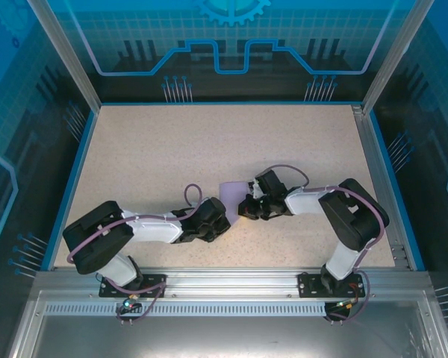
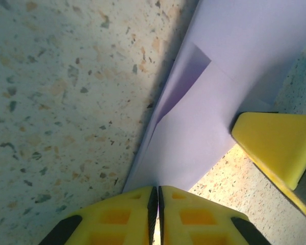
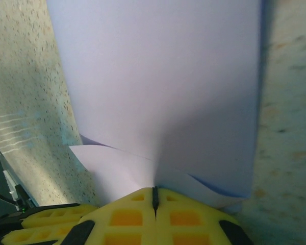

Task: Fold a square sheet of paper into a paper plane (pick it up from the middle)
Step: Third fold the triangle at the center of the table, then fourth fold the wing at the center of the table.

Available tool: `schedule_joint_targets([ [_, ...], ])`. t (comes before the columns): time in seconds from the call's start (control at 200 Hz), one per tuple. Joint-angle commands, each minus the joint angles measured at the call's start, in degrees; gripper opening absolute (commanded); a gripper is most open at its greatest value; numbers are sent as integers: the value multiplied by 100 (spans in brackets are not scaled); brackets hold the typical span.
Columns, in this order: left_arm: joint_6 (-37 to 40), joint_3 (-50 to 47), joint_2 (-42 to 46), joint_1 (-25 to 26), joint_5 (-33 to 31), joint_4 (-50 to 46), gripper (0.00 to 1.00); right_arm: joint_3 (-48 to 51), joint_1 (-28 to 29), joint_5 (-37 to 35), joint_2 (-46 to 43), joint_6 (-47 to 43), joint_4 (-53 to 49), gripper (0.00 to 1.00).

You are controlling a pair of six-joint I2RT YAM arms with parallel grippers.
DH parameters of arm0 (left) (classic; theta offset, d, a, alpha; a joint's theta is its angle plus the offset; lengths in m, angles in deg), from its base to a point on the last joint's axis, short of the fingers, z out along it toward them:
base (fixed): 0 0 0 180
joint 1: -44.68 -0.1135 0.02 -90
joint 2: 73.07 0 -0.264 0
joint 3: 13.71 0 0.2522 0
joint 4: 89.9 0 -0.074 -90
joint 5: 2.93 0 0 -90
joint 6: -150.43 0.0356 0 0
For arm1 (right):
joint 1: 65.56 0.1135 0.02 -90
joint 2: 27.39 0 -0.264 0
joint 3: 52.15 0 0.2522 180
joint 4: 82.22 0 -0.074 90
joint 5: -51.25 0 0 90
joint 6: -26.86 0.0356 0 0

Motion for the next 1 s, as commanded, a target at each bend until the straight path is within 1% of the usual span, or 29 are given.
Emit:
schedule_joint_targets([
  [0.0, 105, -359, -267, 35, -70, -733, 16, 261, -613, -274, -32, -118, -122, 0],
  [0.07, 84, -400, -249, 35, -70, -656, 17, 195, -857, -142, -108, -186, -284, 0],
  [0.14, 119, -364, -255, 31, -89, -642, 17, 30, -948, -74, -246, -192, -640, 0],
  [0.375, 254, -49, -395, 31, 22, -777, 17, -917, -953, -483, -1092, 123, -2444, 0],
  [0.405, 305, -4, -406, 29, 45, -807, 16, -961, -951, -476, -1209, 183, -2573, 0],
  [0.44, 339, 28, -423, 39, 76, -816, 16, -1230, -945, -459, -1333, 229, -2715, 0],
  [0.555, 290, -2, -458, 39, 127, -739, 16, -1629, -925, -635, -1652, 225, -3222, 0],
  [0.655, 192, -79, -457, 39, 93, -703, 17, -1809, -981, -531, -1747, 147, -3325, 0],
  [0.795, 176, -120, -442, 39, 103, -728, 17, -2175, -1095, -356, -1521, -199, -3693, 1],
  [0.91, 248, -80, -399, 37, 128, -746, 17, -2225, -1122, -210, -1370, -263, -3691, 2],
  [0.99, 396, -62, -331, 39, 125, -690, 18, -2122, -1090, -248, -1397, -259, -3627, 5],
])
